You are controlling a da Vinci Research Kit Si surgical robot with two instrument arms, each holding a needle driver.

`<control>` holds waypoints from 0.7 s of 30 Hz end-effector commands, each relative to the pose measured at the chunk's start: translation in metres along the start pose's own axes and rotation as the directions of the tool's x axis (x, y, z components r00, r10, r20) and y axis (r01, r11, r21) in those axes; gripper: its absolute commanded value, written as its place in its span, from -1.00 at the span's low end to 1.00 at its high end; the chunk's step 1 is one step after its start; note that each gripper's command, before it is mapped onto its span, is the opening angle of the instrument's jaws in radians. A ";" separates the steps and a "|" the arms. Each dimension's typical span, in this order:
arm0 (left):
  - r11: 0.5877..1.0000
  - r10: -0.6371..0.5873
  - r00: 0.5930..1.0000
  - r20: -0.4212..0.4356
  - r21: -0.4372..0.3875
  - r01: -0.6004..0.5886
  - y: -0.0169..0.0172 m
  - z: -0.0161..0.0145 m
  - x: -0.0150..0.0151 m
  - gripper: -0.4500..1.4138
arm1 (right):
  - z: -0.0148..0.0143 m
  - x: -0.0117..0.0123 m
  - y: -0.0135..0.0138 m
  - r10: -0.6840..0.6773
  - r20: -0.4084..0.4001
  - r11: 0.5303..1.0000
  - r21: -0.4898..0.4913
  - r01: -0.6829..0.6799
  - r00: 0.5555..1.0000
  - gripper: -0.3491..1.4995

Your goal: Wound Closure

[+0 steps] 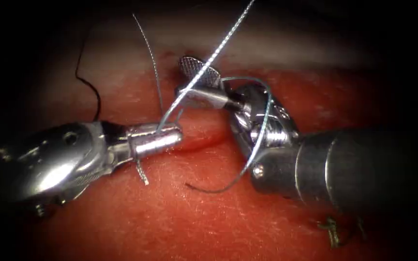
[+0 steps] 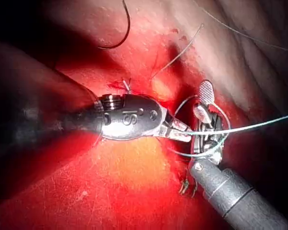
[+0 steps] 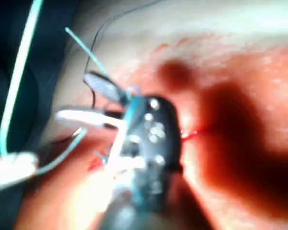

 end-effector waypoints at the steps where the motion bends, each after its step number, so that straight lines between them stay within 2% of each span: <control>1: 1.000 -0.007 1.000 0.001 -0.001 0.007 0.0003 0.0005 -0.0008 -0.89 | 0.0005 -0.0012 0.0000 -0.007 0.024 1.000 0.002 0.007 1.000 0.14; 2: 1.000 -0.009 1.000 0.002 -0.004 0.009 0.0004 0.0005 -0.0006 -0.89 | 0.0008 -0.0015 -0.0001 -0.011 0.042 1.000 -0.001 0.011 0.999 0.12; 6: 1.000 -0.027 1.000 0.002 -0.008 0.027 0.0008 0.0012 0.0006 -0.89 | 0.0029 -0.0048 -0.0012 -0.096 0.221 0.993 -0.047 0.109 0.971 0.11; 7: 0.999 -0.045 0.999 0.003 -0.014 0.045 0.0009 0.0014 0.0007 -0.89 | 0.0032 -0.0054 -0.0013 -0.104 0.245 0.991 -0.052 0.120 0.964 0.11; 14: 0.997 -0.074 0.997 0.010 -0.039 0.074 0.0013 0.0022 0.0005 -0.89 | 0.0034 -0.0060 -0.0015 -0.128 0.280 0.987 -0.056 0.149 0.951 0.11; 18: 0.994 -0.095 0.995 0.014 -0.053 0.096 0.0010 0.0030 0.0016 -0.89 | 0.0033 -0.0060 -0.0017 -0.144 0.311 0.984 -0.058 0.170 0.939 0.58; 19: 0.993 -0.101 0.995 0.011 -0.057 0.102 0.0007 0.0033 0.0023 -0.89 | 0.0034 -0.0061 -0.0017 -0.154 0.346 0.984 -0.031 0.175 0.926 0.67; 21: 0.992 -0.107 0.994 0.005 -0.067 0.107 0.0001 0.0035 0.0030 -0.89 | 0.0032 -0.0063 -0.0019 -0.164 0.391 0.985 0.016 0.171 0.906 0.69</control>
